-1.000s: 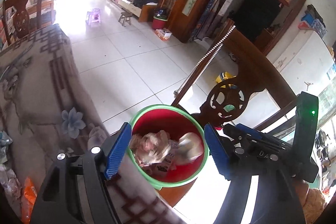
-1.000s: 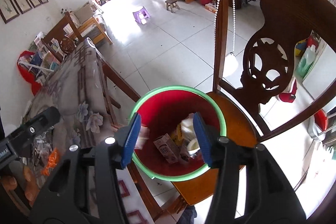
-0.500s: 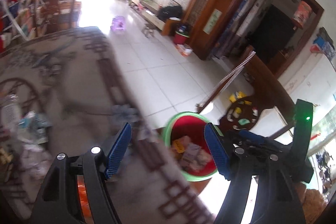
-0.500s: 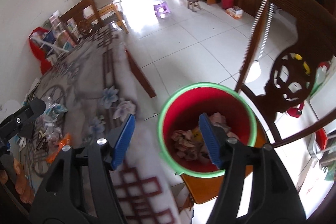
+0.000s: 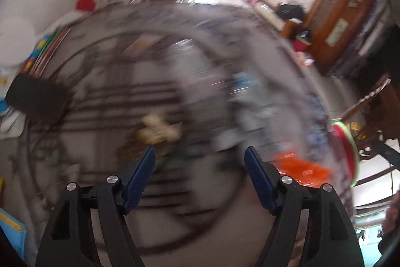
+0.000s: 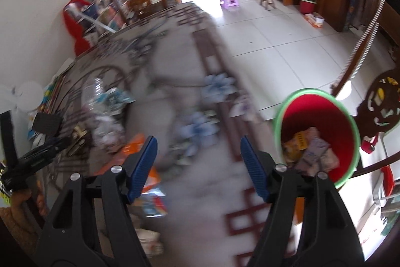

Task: Collect trash
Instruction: 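Grasp the brown cigarette pack on the table with the left tool, then grasp the clear plastic bottle with the right tool while the left tool holds the pack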

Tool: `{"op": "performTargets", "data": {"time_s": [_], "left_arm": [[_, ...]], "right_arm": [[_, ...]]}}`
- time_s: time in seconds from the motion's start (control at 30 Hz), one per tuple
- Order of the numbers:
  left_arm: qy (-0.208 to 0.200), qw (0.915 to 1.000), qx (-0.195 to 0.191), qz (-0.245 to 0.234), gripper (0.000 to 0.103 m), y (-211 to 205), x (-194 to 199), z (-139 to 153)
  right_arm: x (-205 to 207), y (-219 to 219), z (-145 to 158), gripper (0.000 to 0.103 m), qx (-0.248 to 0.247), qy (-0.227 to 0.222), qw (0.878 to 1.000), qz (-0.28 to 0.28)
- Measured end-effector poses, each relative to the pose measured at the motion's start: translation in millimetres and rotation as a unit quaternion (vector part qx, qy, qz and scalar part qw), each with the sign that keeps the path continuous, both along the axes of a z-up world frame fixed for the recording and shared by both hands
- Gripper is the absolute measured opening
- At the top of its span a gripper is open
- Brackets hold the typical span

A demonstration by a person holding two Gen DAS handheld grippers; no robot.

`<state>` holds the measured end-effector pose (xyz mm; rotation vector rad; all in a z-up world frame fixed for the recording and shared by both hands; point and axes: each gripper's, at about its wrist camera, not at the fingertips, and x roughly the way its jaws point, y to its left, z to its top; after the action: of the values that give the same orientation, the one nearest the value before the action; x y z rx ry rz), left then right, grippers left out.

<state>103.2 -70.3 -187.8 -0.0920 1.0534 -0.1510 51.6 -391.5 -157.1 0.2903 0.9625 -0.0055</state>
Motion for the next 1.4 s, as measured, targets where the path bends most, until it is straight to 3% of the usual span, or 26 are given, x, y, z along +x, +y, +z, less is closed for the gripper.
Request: {"op": "performTargets", "data": {"time_s": [0.13, 0.43, 0.57, 0.7, 0.8, 1.03, 1.2, 1.4], "left_arm": [[0.023, 0.9997, 0.006, -0.008, 0.070, 26.3, 17.5, -19.3], [0.056, 0.9948, 0.011, -0.084, 0.070, 24.6, 58.0, -56.3], [0.049, 0.9946, 0.003, -0.092, 0.053, 28.3, 54.4, -58.3], [0.035, 0.9951, -0.022, -0.089, 0.044, 43.2, 38.8, -49.2], [0.021, 0.9966, -0.034, -0.072, 0.044, 58.9, 19.0, -37.4], [0.005, 0.9991, -0.010, -0.041, 0.045, 81.5, -17.6, -28.2], [0.009, 0.9998, -0.009, -0.017, 0.045, 95.5, -24.7, -35.7], [0.010, 0.9999, -0.009, -0.002, 0.046, 107.3, -30.2, -38.6]], "right_arm": [[-2.7, 37.0, 0.3, 0.069, -0.003, 0.000, 1.000, 0.010], [-14.7, 81.1, 13.1, 0.069, -0.021, -0.001, 1.000, 0.002], [-2.8, 99.7, 19.2, 0.069, -0.035, 0.000, 0.999, 0.020], [29.7, 133.3, 23.0, 0.069, -0.051, -0.003, 0.996, 0.076], [63.3, 167.0, 22.5, 0.069, -0.060, -0.004, 0.989, 0.131], [144.0, 245.4, -5.8, 0.069, -0.101, 0.015, 0.964, 0.244], [186.7, 272.9, -35.6, 0.069, -0.125, 0.050, 0.955, 0.266], [195.8, 278.7, -63.8, 0.070, -0.149, 0.087, 0.946, 0.274]]}}
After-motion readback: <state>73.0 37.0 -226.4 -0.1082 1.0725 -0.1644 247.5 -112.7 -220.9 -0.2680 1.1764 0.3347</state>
